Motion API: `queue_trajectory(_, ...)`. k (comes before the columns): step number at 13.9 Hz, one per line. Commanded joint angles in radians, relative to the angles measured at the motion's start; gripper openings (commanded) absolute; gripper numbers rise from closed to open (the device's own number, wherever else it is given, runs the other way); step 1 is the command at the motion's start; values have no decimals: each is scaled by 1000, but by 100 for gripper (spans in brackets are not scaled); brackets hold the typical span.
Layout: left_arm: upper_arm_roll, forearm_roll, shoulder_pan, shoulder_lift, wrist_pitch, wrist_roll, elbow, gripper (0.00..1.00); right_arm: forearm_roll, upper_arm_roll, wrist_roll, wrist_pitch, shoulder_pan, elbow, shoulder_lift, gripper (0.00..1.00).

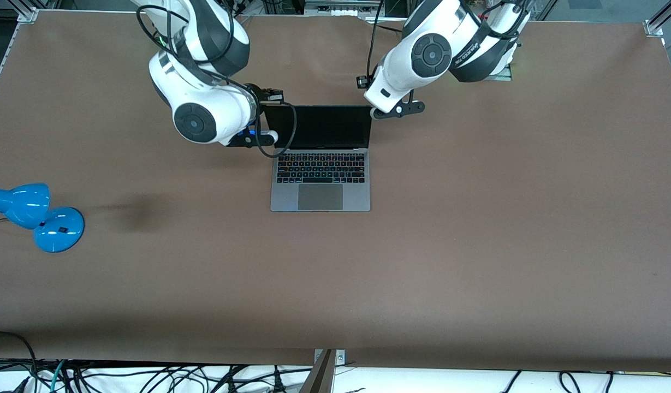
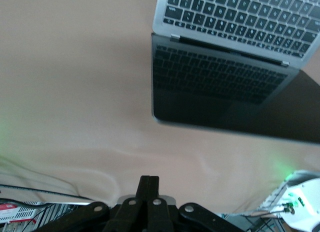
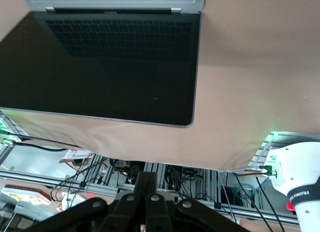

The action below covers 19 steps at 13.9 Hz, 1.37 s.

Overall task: Close laptop with both arms from behind
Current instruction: 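Lower both grippers behind the open laptop screen, one at each side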

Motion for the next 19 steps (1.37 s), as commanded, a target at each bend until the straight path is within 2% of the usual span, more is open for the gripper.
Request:
queue_trajectory(1, -2, 40, -8, 38, 52, -37, 6, 0, 18, 7, -33, -7, 1, -20, 23, 0)
queue_trajectory(10, -2, 40, -30, 77, 92, -48, -3, 0, -17, 6, -65, 55, 29, -60, 62, 0)
queue_trajectory(14, -2, 89, -45, 120, 149, -74, -11, 0, -56, 6, -73, 76, 29, -63, 66, 0)
queue_trajectory(19, 3, 112, -36, 136, 155, -72, 9, 0, -82, 4, -74, 119, 29, -60, 70, 0)
